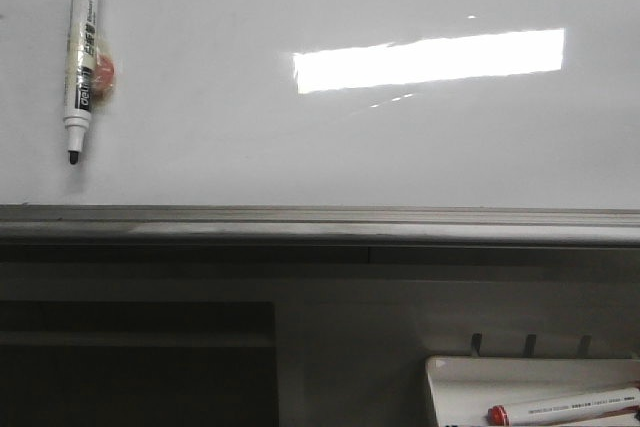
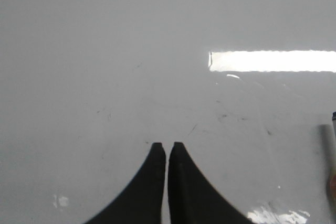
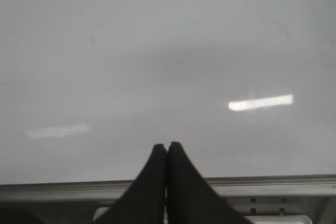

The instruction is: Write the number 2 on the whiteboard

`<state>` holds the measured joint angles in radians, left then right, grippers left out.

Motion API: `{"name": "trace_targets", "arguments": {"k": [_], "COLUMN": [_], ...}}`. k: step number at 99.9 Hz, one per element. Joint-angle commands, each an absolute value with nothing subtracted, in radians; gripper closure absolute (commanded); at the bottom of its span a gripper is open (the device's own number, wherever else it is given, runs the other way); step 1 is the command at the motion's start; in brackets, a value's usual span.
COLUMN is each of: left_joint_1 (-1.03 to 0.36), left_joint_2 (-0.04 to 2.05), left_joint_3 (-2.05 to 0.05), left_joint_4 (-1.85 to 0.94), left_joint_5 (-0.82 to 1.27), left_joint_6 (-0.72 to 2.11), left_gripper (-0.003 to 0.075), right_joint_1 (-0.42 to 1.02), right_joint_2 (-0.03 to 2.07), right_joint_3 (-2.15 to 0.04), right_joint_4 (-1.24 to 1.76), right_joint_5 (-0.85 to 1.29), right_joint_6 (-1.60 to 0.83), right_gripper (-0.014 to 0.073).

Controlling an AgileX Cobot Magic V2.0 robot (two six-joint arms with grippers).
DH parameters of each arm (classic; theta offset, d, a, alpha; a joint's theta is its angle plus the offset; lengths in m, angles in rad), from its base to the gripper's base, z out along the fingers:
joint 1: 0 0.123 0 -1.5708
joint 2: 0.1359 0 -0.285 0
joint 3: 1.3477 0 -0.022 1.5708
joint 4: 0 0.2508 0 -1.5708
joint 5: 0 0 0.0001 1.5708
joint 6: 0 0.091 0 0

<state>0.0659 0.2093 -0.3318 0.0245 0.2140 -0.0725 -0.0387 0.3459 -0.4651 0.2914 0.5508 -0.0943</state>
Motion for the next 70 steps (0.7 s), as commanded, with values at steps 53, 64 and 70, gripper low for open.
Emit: {"name": "trace_targets", "arguments": {"k": [53,64,70], "left_joint_1": [-0.07,-0.123,-0.17], "left_joint_2": [0.312,0.353,0.381], "left_joint_3": [-0.363,-0.363,-0.363], "left_joint_4": [-0.099,-0.087,-0.084], "left_joint_5": [-0.102,-0.127,-0.131], "left_joint_6": [-0.082,-0.082,-0.082], "left_gripper": [0.0178,0.0224,0.0246], "right_joint_1": [-0.031,0.016,0.029], "right_joint_2": [0.457,0.457,0.457], "right_joint_3": [-0.575,-0.565,-0.563], "right_joint_4": [0.31,0.305,0.305], "right_joint_5": [0.554,0.543,0.556], "right_joint_6": [-0.095,-0.095,-0.095], "right_gripper": [0.0654,0.0654,0.0654]}}
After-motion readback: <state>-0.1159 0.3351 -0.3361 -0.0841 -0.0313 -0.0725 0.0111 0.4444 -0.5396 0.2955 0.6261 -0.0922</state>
